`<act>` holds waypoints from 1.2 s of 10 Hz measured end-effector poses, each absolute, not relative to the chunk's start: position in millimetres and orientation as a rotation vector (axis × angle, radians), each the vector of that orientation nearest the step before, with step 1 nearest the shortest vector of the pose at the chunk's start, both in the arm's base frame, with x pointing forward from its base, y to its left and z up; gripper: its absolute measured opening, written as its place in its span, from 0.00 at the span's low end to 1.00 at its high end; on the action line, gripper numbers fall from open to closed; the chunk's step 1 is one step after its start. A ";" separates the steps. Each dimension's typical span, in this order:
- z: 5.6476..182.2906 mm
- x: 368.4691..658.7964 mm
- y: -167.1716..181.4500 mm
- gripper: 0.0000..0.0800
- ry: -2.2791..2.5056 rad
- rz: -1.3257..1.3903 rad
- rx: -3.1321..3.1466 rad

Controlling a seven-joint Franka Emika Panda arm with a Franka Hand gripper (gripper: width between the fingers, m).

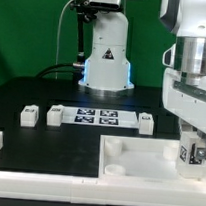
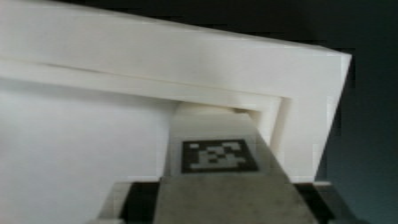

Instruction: Assemble one leg

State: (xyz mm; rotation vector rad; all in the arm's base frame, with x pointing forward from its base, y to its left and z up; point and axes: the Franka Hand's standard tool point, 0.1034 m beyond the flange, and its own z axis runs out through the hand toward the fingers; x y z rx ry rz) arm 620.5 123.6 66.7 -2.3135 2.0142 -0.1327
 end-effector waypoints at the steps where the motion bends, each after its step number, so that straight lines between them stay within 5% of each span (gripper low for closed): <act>1: 66.7 620.4 124.0 0.37 1.959 -0.134 -2.361; 3: 68.2 620.2 128.6 0.72 1.882 -0.137 -2.422; 6: 69.8 622.9 125.9 0.81 1.338 -0.169 -2.786; 12: 69.7 624.4 120.4 0.81 0.324 -0.203 -3.142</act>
Offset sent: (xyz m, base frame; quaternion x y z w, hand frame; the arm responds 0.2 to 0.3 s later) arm 0.0010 0.0093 0.0068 -0.0052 0.0026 -0.3505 0.9365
